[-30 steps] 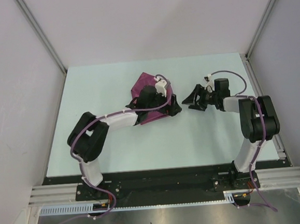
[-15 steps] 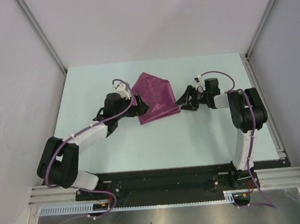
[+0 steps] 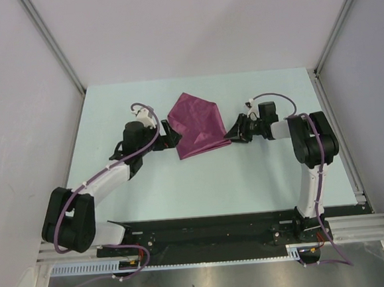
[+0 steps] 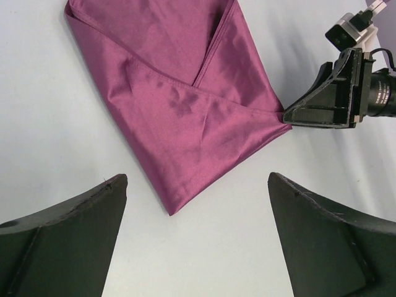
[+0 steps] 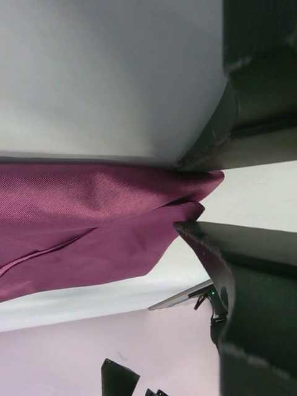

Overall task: Fold the napkin, place the utensils inside, and roll it up
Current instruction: Fold the napkin at the center of the board.

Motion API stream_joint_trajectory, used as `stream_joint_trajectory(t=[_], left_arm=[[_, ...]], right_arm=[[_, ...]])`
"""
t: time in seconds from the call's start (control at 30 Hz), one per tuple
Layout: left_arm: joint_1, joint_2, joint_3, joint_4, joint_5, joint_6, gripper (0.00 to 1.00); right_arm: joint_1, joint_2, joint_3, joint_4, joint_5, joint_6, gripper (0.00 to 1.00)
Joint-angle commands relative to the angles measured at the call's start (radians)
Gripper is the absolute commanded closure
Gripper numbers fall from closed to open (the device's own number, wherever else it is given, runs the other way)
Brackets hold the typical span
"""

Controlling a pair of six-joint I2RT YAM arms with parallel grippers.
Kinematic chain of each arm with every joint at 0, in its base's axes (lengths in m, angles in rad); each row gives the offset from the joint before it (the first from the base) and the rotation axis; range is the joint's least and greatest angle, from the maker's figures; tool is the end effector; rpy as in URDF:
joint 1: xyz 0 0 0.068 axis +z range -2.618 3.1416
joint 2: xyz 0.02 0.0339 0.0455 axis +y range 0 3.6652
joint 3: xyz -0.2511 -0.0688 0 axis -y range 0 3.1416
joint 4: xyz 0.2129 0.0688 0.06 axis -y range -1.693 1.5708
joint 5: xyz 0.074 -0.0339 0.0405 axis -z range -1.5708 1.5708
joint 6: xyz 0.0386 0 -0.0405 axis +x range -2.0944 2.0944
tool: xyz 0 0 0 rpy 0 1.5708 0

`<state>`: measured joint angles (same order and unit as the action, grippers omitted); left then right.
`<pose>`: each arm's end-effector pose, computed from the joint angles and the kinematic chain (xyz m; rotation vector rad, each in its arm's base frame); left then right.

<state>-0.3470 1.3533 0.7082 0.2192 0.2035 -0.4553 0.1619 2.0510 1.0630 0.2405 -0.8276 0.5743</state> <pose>0.2549 -0.1005 0.2324 0.0238 2.0601 -0.7106 0.3672 0.0888 0.1234 0.0398 2.3763 1.3231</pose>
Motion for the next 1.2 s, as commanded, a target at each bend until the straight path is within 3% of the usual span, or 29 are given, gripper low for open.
stream_joint_trajectory(t=[0.0,0.1,0.23,0.57,0.93,1.17], left_arm=[[0.022,-0.051,-0.027,0.008,-0.004,-0.016,0.00],[0.034,-0.056,-0.039,0.003,-0.006,-0.022,0.00],[0.048,-0.060,-0.058,-0.007,-0.007,-0.048,0.00],[0.063,-0.013,-0.173,0.088,0.077,-0.166,0.03],[0.057,0.018,-0.320,0.262,0.186,-0.241,0.17],[-0.042,0.117,-0.378,0.400,0.218,-0.341,0.25]], right_arm=[[0.011,0.014,0.018,-0.058,0.027,-0.040,0.62],[0.014,0.015,0.020,-0.063,0.030,-0.044,0.75],[0.018,0.000,0.018,-0.084,0.035,-0.037,1.00],[0.051,-0.184,-0.113,-0.278,0.186,-0.016,1.00],[0.105,-0.489,-0.375,-0.431,0.377,0.068,1.00],[0.103,-0.574,-0.448,-0.454,0.401,0.093,1.00]])
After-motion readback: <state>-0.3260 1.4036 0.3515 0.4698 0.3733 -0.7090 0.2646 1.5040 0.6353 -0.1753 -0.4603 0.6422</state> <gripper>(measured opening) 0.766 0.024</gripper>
